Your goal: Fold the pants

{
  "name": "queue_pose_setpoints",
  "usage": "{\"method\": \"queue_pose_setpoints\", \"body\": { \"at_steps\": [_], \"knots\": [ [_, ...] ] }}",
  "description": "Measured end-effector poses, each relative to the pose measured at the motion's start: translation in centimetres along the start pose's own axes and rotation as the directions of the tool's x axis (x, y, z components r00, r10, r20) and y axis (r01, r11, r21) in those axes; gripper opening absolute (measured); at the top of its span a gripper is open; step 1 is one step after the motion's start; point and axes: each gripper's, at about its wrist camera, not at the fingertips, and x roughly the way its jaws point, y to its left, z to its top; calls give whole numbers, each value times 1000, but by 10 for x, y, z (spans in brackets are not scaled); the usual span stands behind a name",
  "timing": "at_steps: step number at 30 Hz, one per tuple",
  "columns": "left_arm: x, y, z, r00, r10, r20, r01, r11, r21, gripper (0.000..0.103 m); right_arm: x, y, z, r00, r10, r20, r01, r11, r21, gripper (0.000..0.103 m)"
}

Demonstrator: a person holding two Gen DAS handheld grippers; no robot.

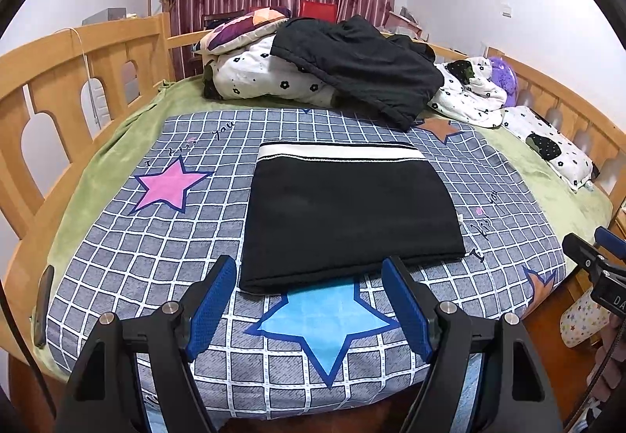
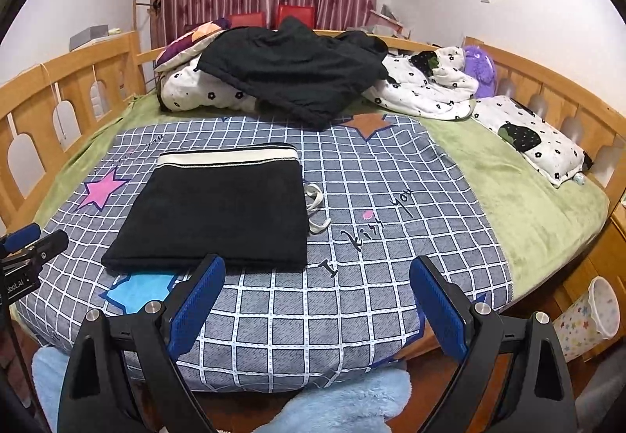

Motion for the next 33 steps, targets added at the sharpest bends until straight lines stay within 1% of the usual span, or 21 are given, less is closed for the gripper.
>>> {"method": "queue_pose_setpoints", "body": {
  "at_steps": [15,33],
  "knots": [
    [4,-2,-1,999,33,-5,-33,999,5,75,3,2,-1,1000,-6,-3,6,1000,-11,94],
    [7,-2,1,999,53,-13,-53,999,0,75,8,3,0,1000,-5,-8,5,1000,-7,94]
  ]
}}
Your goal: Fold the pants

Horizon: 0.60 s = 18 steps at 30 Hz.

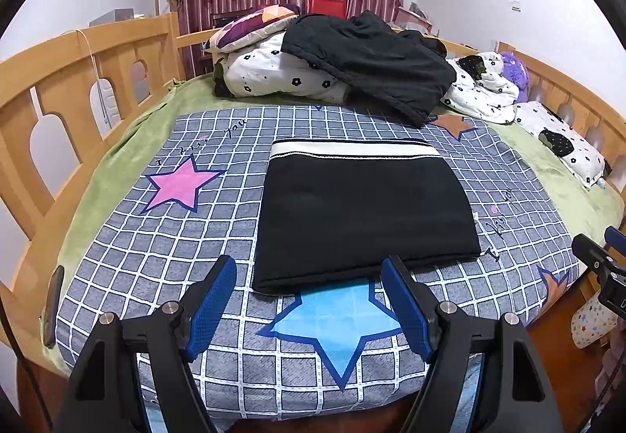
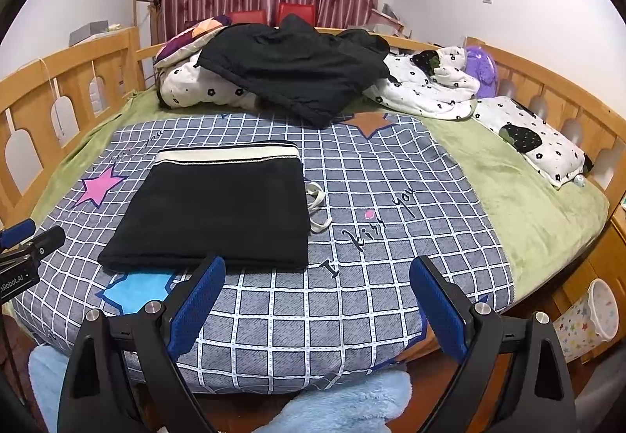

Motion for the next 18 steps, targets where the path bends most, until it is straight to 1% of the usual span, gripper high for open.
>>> {"method": "queue_pose_setpoints", "body": {
  "at_steps": [13,18],
  "knots": [
    [-1,-7,1,1000,22,10,-22,1000,13,75,4,1,1,1000,10,2,-10,1000,4,94],
    [3,-13,5,1000,12,13,-12,1000,21,75,10,2,3,1000,18,0,-18,1000,1,94]
  ]
}}
